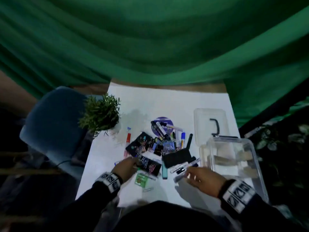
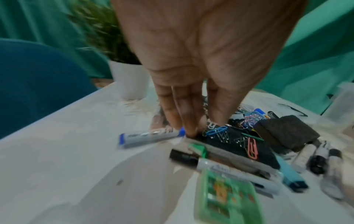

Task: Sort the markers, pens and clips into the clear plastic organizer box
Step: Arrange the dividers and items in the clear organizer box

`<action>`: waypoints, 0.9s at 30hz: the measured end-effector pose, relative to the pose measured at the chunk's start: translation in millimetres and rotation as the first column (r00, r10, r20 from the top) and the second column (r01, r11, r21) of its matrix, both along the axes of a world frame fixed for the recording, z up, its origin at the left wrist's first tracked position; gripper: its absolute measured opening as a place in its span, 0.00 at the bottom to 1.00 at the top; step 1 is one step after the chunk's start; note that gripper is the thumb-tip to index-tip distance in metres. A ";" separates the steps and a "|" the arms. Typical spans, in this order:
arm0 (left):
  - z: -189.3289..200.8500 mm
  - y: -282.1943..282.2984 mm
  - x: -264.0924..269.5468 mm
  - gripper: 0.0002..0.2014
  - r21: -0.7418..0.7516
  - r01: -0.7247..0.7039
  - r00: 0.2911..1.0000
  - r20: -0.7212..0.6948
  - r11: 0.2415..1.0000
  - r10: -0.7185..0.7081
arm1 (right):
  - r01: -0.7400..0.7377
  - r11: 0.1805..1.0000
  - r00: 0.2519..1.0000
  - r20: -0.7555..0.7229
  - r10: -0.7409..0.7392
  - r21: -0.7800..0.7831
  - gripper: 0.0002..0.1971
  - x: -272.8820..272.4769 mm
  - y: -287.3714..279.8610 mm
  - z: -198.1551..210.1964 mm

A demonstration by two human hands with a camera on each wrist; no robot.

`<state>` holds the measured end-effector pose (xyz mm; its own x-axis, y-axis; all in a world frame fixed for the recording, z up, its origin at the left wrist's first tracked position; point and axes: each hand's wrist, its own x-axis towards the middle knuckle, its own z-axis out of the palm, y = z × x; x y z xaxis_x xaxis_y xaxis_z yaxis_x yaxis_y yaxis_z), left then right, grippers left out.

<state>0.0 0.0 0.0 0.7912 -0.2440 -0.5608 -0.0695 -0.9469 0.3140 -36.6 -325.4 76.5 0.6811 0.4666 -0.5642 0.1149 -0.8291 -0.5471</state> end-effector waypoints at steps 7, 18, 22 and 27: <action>-36.5 -19.0 19.7 0.39 0.277 0.239 0.947 0.147 0.931 -0.286 | -0.089 0.983 0.996 -0.035 0.085 -0.159 0.16 57.9 97.5 -72.6; -45.4 -13.2 24.0 0.33 0.026 0.205 0.958 0.199 0.978 -0.206 | -0.085 0.979 0.984 0.137 0.111 -0.186 0.31 61.3 122.9 -120.5; -45.6 -12.9 22.2 0.19 -0.379 -0.024 0.997 0.059 0.925 0.050 | 0.081 0.996 0.996 0.047 -0.080 -0.024 0.15 71.6 108.0 -118.3; -45.8 -19.7 32.2 0.09 -0.429 -0.155 0.988 -0.042 0.890 0.152 | 0.155 0.986 0.987 -0.053 -0.152 0.062 0.08 76.5 94.5 -117.8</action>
<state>32.2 -19.7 -45.8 0.8347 -0.3383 -0.4345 0.0694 -0.7181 0.6925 39.9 -230.8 -41.3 0.7203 0.3956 -0.5697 -0.0390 -0.7969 -0.6028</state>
